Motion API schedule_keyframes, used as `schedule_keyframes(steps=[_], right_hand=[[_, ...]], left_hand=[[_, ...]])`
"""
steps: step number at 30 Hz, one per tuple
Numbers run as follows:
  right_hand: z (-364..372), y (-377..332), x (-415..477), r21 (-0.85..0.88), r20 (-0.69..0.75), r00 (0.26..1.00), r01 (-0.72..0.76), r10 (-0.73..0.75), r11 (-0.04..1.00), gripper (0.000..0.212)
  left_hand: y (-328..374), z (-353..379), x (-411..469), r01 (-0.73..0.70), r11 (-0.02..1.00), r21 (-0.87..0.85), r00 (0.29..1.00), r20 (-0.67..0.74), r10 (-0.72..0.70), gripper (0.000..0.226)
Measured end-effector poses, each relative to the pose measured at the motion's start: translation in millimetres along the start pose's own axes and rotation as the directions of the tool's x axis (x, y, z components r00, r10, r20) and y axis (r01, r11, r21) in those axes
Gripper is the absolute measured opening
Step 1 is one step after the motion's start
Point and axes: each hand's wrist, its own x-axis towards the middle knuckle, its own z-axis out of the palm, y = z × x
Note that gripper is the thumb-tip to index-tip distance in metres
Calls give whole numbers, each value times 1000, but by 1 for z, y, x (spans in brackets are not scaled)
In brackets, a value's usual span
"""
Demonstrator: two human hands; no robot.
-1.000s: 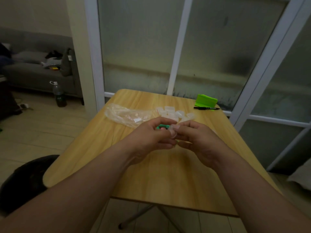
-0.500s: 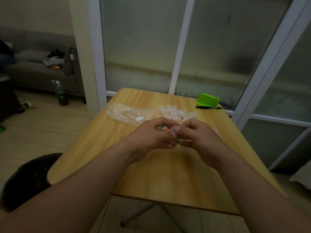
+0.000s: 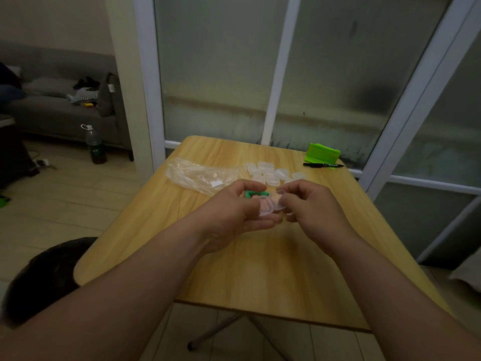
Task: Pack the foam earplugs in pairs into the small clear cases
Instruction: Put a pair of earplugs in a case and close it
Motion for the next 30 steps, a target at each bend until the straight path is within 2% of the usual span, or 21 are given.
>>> schedule_keyframes(steps=[3,4,7,9,11,13,15,17,22,27,30], right_hand=[[-1,-7,0,-39,62,992,112,-109,993,19],[2,-10,0,-65,104,985,142,-135,988,19],[9,-16,0,-72,178,974,156,-141,985,16],[6,-19,4,-1,97,993,72,-71,997,18],[-2,-16,9,26,-10,1000,-19,20,999,18],[-9,-4,12,-175,-49,999,5,-14,985,14],[-8,8,10,-432,27,999,52,-44,900,13],[-2,13,6,-553,105,994,82,-29,829,16],[9,12,1,-675,164,985,147,-47,723,20],[17,15,1,-696,138,987,154,-80,701,12],[19,13,-1,-668,139,985,168,-100,725,7]], left_hand=[[-3,6,-7,47,996,81,984,169,-60,42],[-6,8,-8,55,991,126,979,186,-78,43],[-9,8,-5,78,985,155,989,109,-95,42],[-3,4,-3,113,992,62,991,60,-116,27],[7,-3,-2,119,990,-79,992,-44,-122,37],[13,-12,0,59,982,-179,981,-174,-91,43],[15,-16,-1,15,975,-220,965,-251,-72,44],[14,-16,-2,5,970,-243,957,-282,-76,44],[8,-10,-2,26,961,-275,960,-262,-101,50],[3,-15,-3,29,965,-262,957,-273,-103,54],[-2,-17,-4,54,963,-263,957,-262,-125,55]])
